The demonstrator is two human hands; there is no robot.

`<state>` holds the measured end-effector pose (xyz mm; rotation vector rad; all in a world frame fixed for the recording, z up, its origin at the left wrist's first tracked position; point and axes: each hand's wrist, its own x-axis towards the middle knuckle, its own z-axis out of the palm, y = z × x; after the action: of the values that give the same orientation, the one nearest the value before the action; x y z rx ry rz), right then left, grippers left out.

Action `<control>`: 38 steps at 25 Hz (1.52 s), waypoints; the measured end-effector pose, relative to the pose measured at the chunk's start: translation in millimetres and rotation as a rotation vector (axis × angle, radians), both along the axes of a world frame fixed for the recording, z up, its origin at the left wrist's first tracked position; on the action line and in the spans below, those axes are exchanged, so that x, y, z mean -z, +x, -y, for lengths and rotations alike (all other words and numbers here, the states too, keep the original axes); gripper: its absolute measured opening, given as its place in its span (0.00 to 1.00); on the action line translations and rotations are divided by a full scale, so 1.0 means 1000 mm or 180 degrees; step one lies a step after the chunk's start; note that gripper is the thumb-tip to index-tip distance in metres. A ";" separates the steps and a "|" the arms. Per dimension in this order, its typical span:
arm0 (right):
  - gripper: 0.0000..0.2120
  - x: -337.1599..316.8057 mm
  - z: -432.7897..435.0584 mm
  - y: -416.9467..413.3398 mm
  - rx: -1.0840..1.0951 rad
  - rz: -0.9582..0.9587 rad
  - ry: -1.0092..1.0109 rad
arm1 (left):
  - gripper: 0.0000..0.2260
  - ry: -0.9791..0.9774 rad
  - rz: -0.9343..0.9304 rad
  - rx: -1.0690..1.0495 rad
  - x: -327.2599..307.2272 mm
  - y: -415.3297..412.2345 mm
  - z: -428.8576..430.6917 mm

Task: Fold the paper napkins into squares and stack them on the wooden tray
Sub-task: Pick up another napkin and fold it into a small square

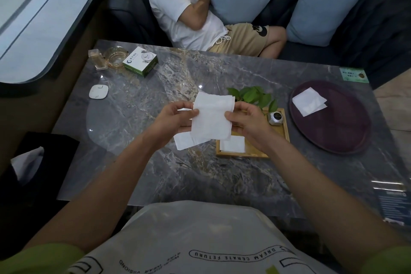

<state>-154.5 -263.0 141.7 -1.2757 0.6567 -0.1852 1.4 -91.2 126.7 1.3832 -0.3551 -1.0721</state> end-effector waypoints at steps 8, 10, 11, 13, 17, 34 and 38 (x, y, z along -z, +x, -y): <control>0.06 -0.004 0.003 0.001 0.0069 0.0102 -0.0037 | 0.03 -0.0100 -0.0008 0.0040 -0.006 0.004 0.003; 0.07 -0.004 0.002 0.001 0.0026 0.0140 -0.0037 | 0.05 -0.0107 -0.0041 -0.0024 -0.007 0.004 0.005; 0.07 -0.004 0.002 0.000 0.0014 0.0143 -0.0044 | 0.06 -0.0114 -0.0056 -0.0050 -0.007 0.003 0.006; 0.08 -0.005 0.002 0.000 0.0024 0.0128 -0.0076 | 0.06 -0.0131 -0.0053 -0.0063 -0.007 0.004 0.006; 0.06 -0.008 0.006 -0.001 0.0028 0.0157 -0.0099 | 0.09 -0.0218 -0.0022 0.0001 -0.005 0.007 0.004; 0.17 -0.026 0.007 0.003 -0.0128 0.0356 -0.0482 | 0.11 -0.0435 0.0150 -0.0052 -0.017 0.008 0.007; 0.16 -0.024 0.004 0.004 -0.0161 0.0372 -0.0719 | 0.06 -0.0245 0.0018 -0.0122 -0.018 0.006 0.010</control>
<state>-150.0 -266.7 165.5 -1.4849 0.5129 -0.2965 7.2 -101.4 145.1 1.3199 -0.3692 -1.0133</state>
